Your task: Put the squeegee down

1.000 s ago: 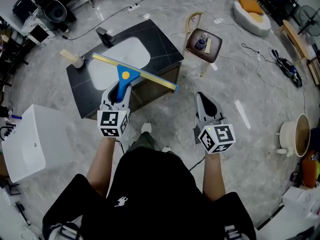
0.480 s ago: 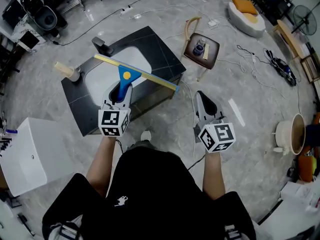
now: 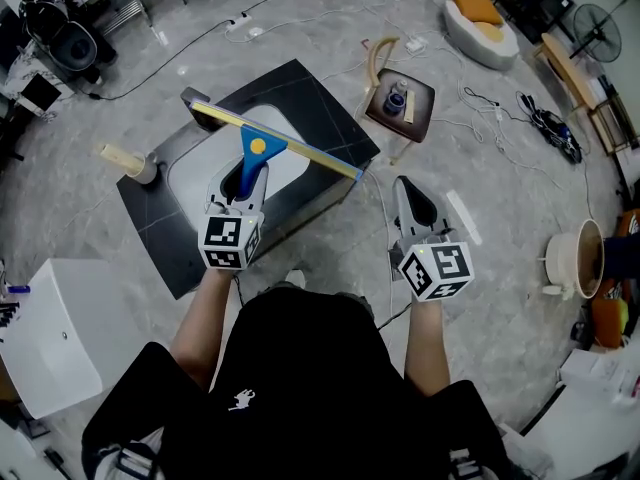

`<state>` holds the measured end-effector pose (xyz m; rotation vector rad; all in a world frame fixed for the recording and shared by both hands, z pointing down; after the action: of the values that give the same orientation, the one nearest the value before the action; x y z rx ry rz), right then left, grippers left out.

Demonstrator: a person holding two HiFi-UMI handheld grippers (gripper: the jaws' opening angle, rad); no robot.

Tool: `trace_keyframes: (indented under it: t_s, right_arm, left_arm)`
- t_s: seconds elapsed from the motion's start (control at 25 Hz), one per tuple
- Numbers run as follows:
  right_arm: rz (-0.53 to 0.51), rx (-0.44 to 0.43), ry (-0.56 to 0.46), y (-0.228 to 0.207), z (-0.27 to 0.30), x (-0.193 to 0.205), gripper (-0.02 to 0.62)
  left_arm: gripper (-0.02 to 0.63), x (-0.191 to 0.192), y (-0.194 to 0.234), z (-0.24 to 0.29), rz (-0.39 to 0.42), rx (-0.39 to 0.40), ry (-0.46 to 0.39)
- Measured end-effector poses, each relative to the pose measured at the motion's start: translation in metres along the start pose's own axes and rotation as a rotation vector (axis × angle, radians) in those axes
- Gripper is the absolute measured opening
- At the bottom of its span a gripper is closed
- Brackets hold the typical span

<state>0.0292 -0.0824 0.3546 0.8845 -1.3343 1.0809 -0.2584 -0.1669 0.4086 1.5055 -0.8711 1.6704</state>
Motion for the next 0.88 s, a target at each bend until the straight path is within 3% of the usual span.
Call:
trace_keyframes:
  t_s: [0.44,0.88]
  right_arm:
    - [-0.009,-0.017,0.067,0.014,0.04,0.014,0.002]
    - [0.007,-0.103,0.065,-0.036,0.111,0.01,0.002]
  left_arm:
    - [0.127,0.022,0.033,0.013,-0.042,-0.001,0.037]
    - [0.127,0.02,0.039,0.071,-0.03,-0.061,0.059]
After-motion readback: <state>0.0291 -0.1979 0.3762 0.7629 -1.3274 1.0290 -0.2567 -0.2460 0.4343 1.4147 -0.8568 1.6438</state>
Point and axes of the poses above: the fingertips, and each gripper's own axes: z forward along the fingers, y to its left, x out of its underside, the point moved 6 cm from there along -z, backward along the fingers, and after that the axes turned 5 degrees about -y, right-handed, at the moved point
